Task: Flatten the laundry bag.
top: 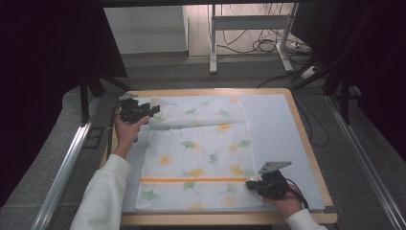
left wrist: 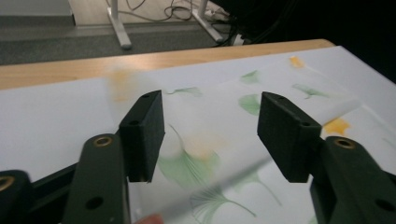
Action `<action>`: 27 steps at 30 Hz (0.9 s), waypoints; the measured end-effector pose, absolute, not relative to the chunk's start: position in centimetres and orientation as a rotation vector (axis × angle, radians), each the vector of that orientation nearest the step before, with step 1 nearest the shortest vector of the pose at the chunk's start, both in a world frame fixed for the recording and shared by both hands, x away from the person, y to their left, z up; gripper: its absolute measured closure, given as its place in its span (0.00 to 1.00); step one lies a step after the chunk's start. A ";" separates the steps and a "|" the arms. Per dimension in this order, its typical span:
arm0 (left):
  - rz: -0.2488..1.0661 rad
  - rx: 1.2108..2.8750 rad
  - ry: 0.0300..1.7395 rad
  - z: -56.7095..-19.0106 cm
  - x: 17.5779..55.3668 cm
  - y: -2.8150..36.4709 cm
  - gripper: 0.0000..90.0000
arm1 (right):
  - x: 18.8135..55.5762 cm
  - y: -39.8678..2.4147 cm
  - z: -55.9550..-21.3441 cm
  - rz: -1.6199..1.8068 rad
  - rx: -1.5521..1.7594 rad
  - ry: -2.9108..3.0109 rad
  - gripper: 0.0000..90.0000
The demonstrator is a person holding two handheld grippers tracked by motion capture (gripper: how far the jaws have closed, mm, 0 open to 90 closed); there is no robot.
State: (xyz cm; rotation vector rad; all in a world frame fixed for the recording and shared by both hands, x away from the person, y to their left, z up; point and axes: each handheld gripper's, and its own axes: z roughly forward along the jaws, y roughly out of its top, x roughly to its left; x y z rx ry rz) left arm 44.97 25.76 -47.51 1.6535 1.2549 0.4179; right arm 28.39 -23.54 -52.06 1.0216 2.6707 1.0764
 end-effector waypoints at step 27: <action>0.324 1.916 0.969 -47.6 34.5 18.9 0.41 | 28.2 -23.5 -52.0 1.066 1.009 2.667 0.99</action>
